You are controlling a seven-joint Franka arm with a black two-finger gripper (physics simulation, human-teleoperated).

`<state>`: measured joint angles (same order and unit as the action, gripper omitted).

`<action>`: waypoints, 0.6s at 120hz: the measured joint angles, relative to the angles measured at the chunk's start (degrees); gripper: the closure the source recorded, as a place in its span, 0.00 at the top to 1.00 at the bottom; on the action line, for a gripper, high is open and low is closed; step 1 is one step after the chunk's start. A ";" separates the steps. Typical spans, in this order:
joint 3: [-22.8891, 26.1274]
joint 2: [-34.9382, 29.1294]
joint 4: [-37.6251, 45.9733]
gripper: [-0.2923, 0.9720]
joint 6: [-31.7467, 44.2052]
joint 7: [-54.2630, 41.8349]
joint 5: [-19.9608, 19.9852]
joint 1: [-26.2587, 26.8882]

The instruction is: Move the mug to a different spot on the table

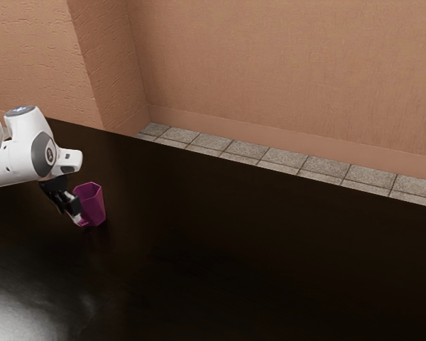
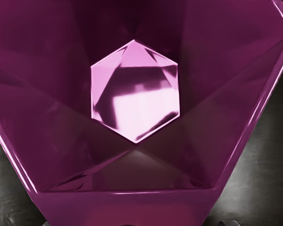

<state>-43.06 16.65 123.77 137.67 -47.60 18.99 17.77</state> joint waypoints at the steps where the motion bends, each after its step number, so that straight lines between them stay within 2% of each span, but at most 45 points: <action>1: 0.00 0.00 0.00 0.53 0.05 -0.02 0.02 0.00; 36: 0.08 0.00 0.00 0.35 1.29 -0.67 0.35 0.00; 72: 0.06 -0.25 -0.02 0.31 1.89 -0.57 0.16 0.03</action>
<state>-43.00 16.40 123.75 139.56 -48.17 19.14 17.80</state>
